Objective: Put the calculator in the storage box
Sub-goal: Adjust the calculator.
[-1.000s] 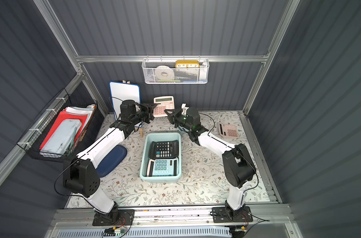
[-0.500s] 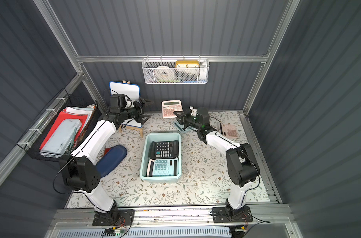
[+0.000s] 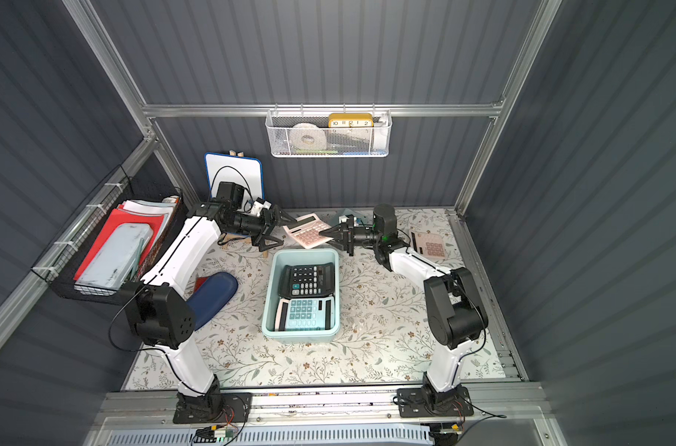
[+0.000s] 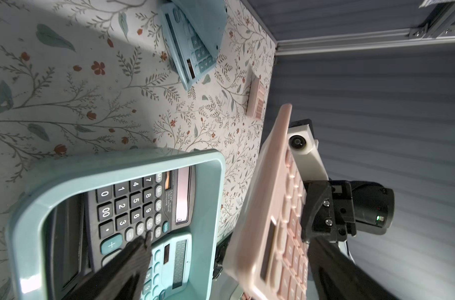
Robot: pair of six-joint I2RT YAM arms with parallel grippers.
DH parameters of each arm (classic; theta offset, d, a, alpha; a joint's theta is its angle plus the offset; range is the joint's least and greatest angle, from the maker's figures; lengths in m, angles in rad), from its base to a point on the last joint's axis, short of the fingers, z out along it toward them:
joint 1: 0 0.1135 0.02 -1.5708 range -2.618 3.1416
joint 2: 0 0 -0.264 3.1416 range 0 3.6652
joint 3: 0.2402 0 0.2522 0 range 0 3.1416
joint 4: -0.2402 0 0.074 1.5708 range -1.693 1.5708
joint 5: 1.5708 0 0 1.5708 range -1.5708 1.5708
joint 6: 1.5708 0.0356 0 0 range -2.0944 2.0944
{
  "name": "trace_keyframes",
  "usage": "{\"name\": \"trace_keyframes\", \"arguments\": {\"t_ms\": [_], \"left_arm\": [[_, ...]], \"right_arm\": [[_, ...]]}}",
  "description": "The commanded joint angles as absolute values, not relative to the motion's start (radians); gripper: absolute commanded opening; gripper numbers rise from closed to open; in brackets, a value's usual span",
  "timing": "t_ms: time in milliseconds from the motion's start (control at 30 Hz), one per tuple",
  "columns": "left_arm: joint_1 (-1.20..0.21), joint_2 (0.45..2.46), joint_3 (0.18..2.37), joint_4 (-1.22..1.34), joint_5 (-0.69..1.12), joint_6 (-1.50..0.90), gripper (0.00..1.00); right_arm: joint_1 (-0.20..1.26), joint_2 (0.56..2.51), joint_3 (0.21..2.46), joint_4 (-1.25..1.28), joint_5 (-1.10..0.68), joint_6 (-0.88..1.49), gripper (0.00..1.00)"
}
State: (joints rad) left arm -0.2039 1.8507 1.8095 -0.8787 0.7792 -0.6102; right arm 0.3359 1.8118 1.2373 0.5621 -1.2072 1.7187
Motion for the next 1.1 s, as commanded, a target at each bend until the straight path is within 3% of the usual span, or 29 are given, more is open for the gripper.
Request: {"name": "trace_keyframes", "arguments": {"t_ms": [0, 133, 267, 467, 733, 833, 1067], "left_arm": [[-0.204, 1.852, 1.786, -0.917, 0.868, -0.549, 0.97], [-0.204, 1.851, 1.763, -0.905, 0.889, -0.553, 0.88], [-0.203, 1.859, 1.752, -0.878, 0.927, -0.559, 0.63], [-0.204, 1.861, 1.740, -0.867, 0.916, -0.558, 0.44], [-0.206, 1.851, 1.712, -0.871, 0.915, -0.545, 0.35], [-0.206, 1.854, 1.721, -0.884, 0.918, -0.525, 0.24], [-0.205, 1.852, 1.757, -0.871, 0.886, -0.549, 0.11]], "right_arm": [[0.337, 1.794, 1.236, 0.476, -1.324, 1.632, 0.03], [0.345, 1.777, 1.225, 0.414, -1.344, 1.584, 0.02], [0.347, 1.770, 1.215, 0.384, -1.345, 1.559, 0.02], [0.351, 1.790, 1.239, 0.383, -1.346, 1.562, 0.03], [0.360, 1.819, 1.274, 0.400, -1.345, 1.577, 0.05], [0.360, 1.824, 1.281, 0.418, -1.339, 1.593, 0.12], [0.360, 1.813, 1.285, 0.409, -1.295, 1.589, 0.43]]}}
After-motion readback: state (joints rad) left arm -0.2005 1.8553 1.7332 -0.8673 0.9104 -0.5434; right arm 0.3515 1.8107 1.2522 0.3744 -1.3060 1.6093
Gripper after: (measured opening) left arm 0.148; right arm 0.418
